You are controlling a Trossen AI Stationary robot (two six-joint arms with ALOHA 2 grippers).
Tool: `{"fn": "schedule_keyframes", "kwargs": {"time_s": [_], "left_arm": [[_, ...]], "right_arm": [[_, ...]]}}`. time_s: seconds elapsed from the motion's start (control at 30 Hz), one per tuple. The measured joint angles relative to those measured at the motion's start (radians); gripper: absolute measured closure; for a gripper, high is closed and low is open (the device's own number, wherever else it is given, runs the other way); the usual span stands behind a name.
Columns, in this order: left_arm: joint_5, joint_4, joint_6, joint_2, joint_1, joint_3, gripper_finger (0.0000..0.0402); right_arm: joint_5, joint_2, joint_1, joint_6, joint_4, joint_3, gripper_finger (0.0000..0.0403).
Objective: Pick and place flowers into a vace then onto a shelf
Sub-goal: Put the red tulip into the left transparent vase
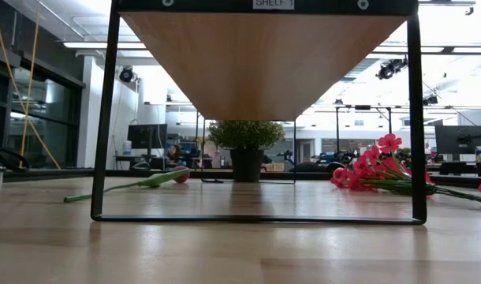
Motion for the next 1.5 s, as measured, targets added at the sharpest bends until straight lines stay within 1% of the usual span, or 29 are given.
{"fn": "schedule_keyframes", "kwargs": {"time_s": [0.13,0.27,0.43,0.6,1.07,1.3,1.4,1.5], "left_arm": [[-0.123,0.000,0.084,-0.065,0.000,0.012,0.0082],[-0.221,0.000,0.124,-0.128,0.000,0.012,0.0082],[-0.259,0.000,0.159,-0.193,0.000,0.012,0.0082],[-0.290,0.000,0.196,-0.233,0.000,0.012,0.0082],[-0.285,0.000,0.201,-0.245,0.000,0.011,0.0082],[-0.235,0.002,0.200,-0.243,0.008,0.011,0.0082],[-0.170,0.002,0.200,-0.233,0.085,0.011,0.0082],[-0.053,0.003,0.199,-0.220,0.220,0.011,0.0082]], "right_arm": [[0.000,0.000,0.000,0.000,0.000,0.000,0.0141],[0.000,0.000,0.000,0.000,0.000,0.000,0.0141],[0.014,0.000,0.000,0.000,0.000,0.000,0.0141],[0.040,0.000,0.000,0.000,0.000,0.000,0.0141],[0.057,0.000,0.000,0.000,0.000,0.000,0.0141],[0.057,0.000,0.000,-0.001,0.022,0.000,0.0141],[0.057,0.000,0.000,-0.028,0.044,0.000,0.0141],[0.066,0.000,0.000,-0.044,0.056,0.000,0.0141]]}}
